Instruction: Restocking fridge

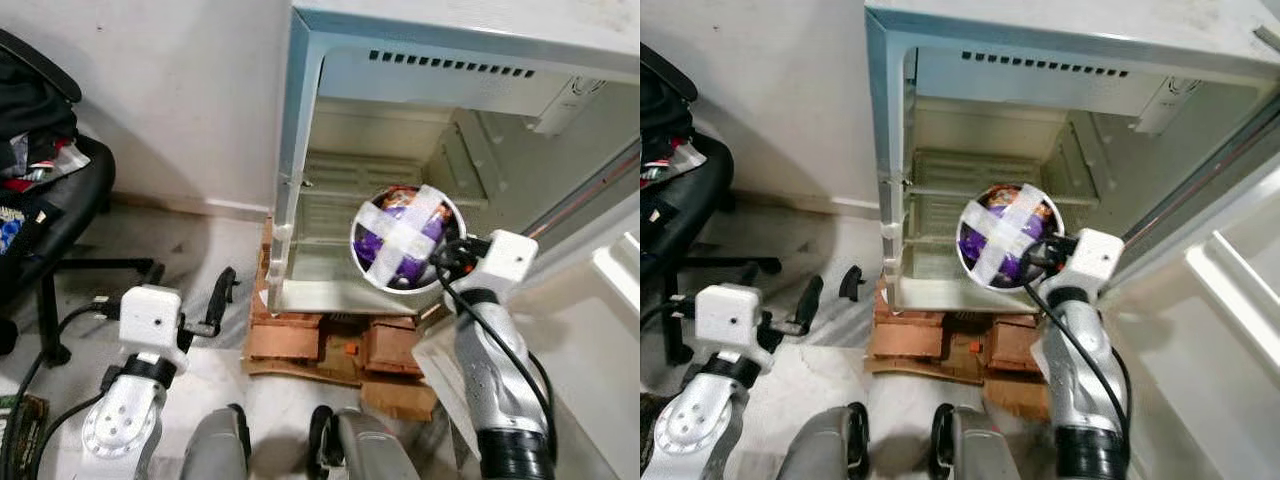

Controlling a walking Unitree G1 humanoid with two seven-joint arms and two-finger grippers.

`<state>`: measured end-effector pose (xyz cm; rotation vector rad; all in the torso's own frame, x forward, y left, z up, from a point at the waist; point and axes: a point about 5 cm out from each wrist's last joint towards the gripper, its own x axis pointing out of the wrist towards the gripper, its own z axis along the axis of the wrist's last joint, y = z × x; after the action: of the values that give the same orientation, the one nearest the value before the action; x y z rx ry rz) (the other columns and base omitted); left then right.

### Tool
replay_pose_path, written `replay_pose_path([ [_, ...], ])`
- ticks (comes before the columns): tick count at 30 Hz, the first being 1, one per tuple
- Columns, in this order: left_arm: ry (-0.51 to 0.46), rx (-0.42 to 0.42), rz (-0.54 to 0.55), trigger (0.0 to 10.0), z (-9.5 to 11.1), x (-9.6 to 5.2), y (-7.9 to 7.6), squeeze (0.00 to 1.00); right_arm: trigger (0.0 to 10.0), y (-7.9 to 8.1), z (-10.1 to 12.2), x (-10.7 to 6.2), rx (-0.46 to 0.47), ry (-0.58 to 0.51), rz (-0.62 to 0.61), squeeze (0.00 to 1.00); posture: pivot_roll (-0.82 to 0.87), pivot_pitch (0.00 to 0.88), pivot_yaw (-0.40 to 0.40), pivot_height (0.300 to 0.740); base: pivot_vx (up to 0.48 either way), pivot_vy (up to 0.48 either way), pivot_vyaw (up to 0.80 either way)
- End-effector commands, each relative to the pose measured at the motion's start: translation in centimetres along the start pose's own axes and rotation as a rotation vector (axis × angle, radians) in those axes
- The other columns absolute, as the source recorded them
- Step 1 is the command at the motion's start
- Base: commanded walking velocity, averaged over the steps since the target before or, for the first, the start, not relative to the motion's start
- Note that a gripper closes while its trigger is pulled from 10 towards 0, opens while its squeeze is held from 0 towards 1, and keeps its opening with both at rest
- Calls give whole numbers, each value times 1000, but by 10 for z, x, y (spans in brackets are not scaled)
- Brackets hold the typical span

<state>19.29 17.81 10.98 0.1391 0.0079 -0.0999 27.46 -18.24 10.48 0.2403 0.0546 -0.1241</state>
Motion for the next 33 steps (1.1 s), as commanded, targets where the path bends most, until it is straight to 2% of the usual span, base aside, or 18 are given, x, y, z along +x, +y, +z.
replay_pose_path([
  [1, 12, -12, 9, 10000, 1, -8, 1, 0, 10000, -9, 9, -9, -19, -21, -10, 0, 88, 128, -130, 740, 0, 0, 0],
  [6, 47, -12, 12, 10000, -8, -18, -1, 0, 10000, -19, 1, -33, -103, 28, 48, 0, 79, 120, -131, 740, 0, 0, 0],
  [13, 47, -6, 9, 10000, -8, -13, 3, 0, 10000, -29, 2, -52, -168, 67, 92, 0, 65, 106, -122, 740, 0, 0, 0],
  [16, 41, -7, 4, 10000, -8, -12, 3, 0, 10000, -31, 2, -52, -168, 69, 77, 0, 64, 105, -118, 740, 223, 0, 0],
  [24, 29, -9, -16, 10000, -7, -9, 2, 0, 10000, -23, 2, -46, -145, 59, 76, 0, 72, 102, -112, 740, 425, 0, 0],
  [33, 35, -8, -5, 10000, -8, -9, 3, 0, 10000, -23, 3, -43, -147, 57, 77, 0, 71, 109, -117, 740, 448, 0, 0],
])
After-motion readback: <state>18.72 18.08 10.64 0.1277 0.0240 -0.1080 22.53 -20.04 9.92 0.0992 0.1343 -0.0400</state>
